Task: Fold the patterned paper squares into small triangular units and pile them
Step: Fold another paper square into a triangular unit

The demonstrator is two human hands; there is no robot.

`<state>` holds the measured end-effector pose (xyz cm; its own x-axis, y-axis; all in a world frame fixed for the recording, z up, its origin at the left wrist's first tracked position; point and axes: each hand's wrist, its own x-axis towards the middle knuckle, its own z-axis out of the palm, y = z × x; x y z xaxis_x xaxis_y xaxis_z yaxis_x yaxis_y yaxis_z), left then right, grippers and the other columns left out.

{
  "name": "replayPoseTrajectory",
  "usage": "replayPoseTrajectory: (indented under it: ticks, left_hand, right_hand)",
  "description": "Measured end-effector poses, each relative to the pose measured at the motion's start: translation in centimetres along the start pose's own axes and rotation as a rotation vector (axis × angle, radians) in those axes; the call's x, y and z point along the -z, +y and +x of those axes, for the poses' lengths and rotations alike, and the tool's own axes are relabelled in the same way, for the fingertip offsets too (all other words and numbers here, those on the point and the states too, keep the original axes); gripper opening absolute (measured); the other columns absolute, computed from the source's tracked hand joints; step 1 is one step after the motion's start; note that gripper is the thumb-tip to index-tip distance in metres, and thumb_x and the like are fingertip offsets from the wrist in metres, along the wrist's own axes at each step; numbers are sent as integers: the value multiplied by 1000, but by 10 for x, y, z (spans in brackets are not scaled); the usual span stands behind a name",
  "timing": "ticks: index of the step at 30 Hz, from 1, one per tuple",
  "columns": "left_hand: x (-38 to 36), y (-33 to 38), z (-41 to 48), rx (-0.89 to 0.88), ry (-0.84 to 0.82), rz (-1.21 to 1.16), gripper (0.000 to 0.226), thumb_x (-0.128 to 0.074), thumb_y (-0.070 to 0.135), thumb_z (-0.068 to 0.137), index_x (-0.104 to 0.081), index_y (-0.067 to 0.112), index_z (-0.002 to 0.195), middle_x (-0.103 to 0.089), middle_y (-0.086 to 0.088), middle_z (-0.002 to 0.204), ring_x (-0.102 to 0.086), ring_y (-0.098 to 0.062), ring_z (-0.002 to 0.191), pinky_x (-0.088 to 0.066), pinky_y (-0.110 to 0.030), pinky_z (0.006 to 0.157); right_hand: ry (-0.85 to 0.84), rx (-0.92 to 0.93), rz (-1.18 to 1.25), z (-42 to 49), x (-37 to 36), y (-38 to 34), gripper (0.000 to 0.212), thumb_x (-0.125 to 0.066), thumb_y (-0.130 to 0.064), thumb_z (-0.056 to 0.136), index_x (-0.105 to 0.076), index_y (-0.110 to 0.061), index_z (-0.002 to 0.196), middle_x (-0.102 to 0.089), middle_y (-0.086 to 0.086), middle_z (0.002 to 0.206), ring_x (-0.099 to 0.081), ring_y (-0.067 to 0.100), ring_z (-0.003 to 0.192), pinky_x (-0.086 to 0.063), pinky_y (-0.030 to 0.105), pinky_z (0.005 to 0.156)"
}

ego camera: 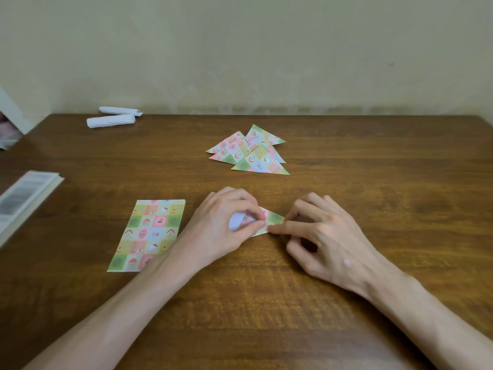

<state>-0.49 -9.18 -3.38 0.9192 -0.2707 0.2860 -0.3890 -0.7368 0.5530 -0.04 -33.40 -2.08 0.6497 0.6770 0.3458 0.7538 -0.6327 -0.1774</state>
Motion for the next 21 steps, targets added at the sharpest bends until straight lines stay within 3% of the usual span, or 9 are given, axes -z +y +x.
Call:
replayPoseTrajectory:
  ticks: [6,13,17,21]
  left_hand:
    - [9,-9,4,-22,-90,2,16,-81,49,84,-77,46,99,-65,26,109,-55,0,116,-27,-28,101]
    - [20,-12,6,-34,-203,7,27,-79,49,85,-75,47,112,-61,28,119,-48,2,126,-21,-27,106]
    - [21,-13,8,-39,-228,22,29,-77,51,86,-74,49,115,-60,29,120,-46,2,127,-20,-24,106]
    - [21,-13,7,-52,-223,14,30,-78,49,86,-74,48,116,-60,28,120,-45,4,126,-19,-21,105]
  right_hand:
    - [-36,-72,57,2,0,-1,28,-56,-33,88,-77,-39,105,-53,-15,99,-49,12,95,-37,34,75]
    - [35,-204,225,10,-12,-2,21,-67,-56,85,-70,-36,80,-54,-18,94,-51,7,95,-45,33,84]
    - [66,-316,325,19,-20,-5,29,-69,-56,83,-62,-32,69,-55,-16,88,-48,8,95,-43,22,81]
    - [54,-364,342,22,-24,-7,26,-75,-52,79,-61,-31,71,-57,-13,90,-47,11,98,-47,31,85]
